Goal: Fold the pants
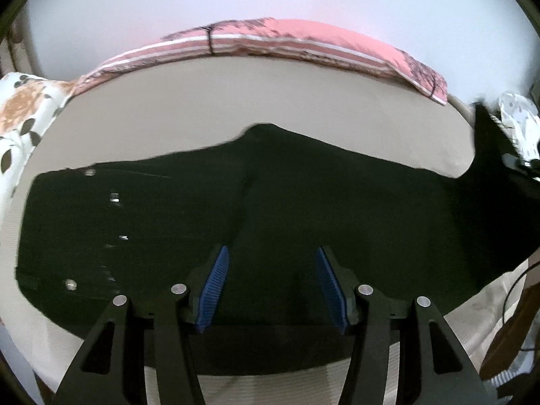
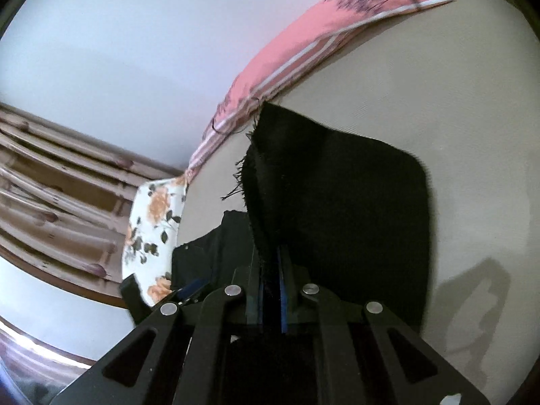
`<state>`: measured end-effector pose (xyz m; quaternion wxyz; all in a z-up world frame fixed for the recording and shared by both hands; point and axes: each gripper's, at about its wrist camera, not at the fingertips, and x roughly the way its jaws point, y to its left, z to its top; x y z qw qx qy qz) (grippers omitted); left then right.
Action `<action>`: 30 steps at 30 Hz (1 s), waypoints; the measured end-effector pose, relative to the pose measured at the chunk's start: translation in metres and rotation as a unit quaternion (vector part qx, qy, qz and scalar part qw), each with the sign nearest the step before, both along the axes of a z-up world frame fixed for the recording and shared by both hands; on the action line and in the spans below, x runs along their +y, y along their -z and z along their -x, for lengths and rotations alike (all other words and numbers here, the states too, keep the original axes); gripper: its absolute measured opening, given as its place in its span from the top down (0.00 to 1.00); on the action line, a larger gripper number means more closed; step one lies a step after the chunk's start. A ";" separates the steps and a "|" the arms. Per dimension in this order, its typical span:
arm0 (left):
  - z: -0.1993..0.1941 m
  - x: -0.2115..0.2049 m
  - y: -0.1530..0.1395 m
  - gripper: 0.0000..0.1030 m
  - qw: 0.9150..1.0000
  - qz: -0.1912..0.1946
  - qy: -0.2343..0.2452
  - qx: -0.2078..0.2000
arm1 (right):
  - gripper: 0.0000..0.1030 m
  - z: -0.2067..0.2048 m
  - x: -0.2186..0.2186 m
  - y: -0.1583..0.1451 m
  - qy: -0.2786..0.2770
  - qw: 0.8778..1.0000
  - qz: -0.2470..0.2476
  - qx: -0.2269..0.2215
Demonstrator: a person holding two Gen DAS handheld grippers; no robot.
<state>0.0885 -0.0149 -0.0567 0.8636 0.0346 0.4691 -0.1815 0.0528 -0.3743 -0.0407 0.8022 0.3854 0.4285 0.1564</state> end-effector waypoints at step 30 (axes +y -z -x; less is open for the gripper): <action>-0.027 0.067 0.000 0.47 0.974 0.180 0.072 0.113 | 0.59 -0.042 0.164 0.023 -0.096 0.985 0.135 0.049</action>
